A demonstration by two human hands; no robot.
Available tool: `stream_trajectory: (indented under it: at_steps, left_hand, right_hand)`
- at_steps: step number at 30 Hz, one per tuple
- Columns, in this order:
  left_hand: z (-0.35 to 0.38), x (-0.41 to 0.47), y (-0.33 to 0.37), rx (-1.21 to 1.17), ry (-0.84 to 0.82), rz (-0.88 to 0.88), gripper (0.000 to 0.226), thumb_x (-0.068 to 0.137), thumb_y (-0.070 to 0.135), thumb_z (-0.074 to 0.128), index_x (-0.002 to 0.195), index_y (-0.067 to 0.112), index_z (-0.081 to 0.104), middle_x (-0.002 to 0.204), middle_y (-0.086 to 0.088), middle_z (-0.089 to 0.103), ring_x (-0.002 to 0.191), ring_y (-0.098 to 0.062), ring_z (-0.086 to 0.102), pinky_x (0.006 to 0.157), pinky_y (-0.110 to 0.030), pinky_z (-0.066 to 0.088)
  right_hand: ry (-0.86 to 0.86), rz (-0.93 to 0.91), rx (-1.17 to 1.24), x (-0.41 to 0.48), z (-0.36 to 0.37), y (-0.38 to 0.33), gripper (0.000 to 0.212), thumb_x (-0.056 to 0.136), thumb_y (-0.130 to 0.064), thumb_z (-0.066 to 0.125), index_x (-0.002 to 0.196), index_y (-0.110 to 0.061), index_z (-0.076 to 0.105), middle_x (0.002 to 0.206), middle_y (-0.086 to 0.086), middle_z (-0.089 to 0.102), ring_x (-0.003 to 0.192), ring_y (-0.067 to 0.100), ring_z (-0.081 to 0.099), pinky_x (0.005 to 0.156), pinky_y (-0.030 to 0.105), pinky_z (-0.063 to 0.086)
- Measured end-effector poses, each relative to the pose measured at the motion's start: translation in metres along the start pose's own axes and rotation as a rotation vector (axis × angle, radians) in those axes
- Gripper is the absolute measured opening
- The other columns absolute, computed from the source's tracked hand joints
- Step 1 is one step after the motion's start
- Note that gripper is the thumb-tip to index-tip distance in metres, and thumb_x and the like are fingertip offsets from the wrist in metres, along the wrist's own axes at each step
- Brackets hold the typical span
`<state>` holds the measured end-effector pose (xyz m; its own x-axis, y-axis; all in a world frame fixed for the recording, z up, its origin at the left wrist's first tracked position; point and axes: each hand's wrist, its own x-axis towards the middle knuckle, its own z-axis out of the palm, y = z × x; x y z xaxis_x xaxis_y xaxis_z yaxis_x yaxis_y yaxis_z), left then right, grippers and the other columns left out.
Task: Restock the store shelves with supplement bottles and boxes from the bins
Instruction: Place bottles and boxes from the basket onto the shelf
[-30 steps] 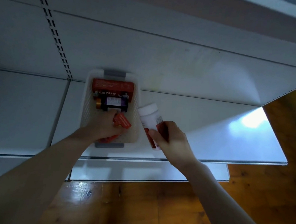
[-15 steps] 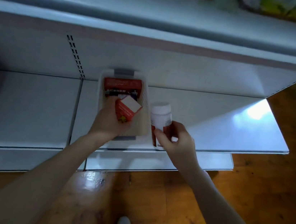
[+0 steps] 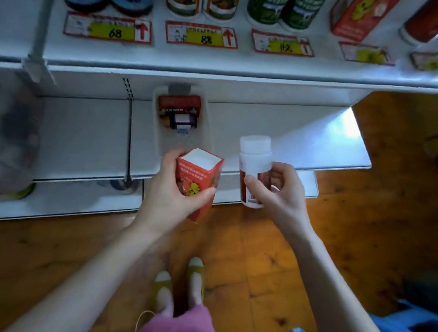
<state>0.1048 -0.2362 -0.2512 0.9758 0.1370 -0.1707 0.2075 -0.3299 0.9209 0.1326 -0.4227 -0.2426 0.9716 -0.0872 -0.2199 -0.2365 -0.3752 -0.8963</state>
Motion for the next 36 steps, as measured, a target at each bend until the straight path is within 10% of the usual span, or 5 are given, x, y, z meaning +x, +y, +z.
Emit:
stream_trajectory:
  at_steps: [18,22,28,33,36]
  left_hand:
    - [0.033,-0.051,0.171,-0.099,-0.154,0.275,0.065,0.065,0.024,0.08,0.115,0.036,0.04,0.099,0.027,0.052,0.085,0.021,0.051,0.063,0.001,0.041]
    - [0.064,-0.045,0.206,-0.11,-0.138,0.294,0.057,0.066,0.025,0.079,0.107,0.041,0.044,0.099,0.023,0.057,0.086,0.013,0.056,0.063,-0.002,0.042]
    - [0.121,-0.03,0.25,-0.139,-0.035,0.338,0.064,0.067,0.022,0.08,0.117,0.03,0.042,0.102,0.021,0.056,0.085,0.008,0.057,0.063,0.001,0.041]
    - [0.15,-0.022,0.264,-0.149,0.035,0.35,0.061,0.066,0.019,0.08,0.113,0.03,0.044,0.103,0.02,0.057,0.086,0.009,0.058,0.065,-0.001,0.042]
    - [0.154,-0.013,0.265,-0.122,0.076,0.353,0.065,0.064,0.022,0.084,0.117,0.027,0.046,0.104,0.02,0.058,0.085,0.011,0.058,0.069,-0.005,0.044]
  right_hand:
    - [0.044,-0.219,-0.09,-0.048,-0.171,-0.129,0.089,0.073,-0.012,0.07,0.14,-0.039,0.018,0.101,-0.019,0.053,0.087,0.013,0.062,0.077,0.025,0.055]
    - [0.01,-0.286,-0.09,-0.026,-0.213,-0.142,0.07,0.07,-0.004,0.068,0.124,-0.034,0.033,0.099,-0.007,0.052,0.084,0.009,0.057,0.07,0.019,0.053]
    - [-0.049,-0.189,0.295,0.02,-0.265,-0.145,0.051,0.069,-0.002,0.062,0.108,-0.027,0.042,0.102,0.009,0.052,0.092,0.024,0.057,0.086,0.052,0.05]
    - [-0.074,-0.176,0.173,0.055,-0.291,-0.137,0.052,0.068,-0.018,0.072,0.111,-0.022,0.043,0.106,0.011,0.055,0.093,0.023,0.062,0.083,0.041,0.055]
    - [-0.098,-0.241,-0.068,0.073,-0.304,-0.142,0.06,0.074,-0.011,0.072,0.124,-0.02,0.039,0.095,-0.005,0.051,0.077,0.004,0.055,0.064,0.005,0.047]
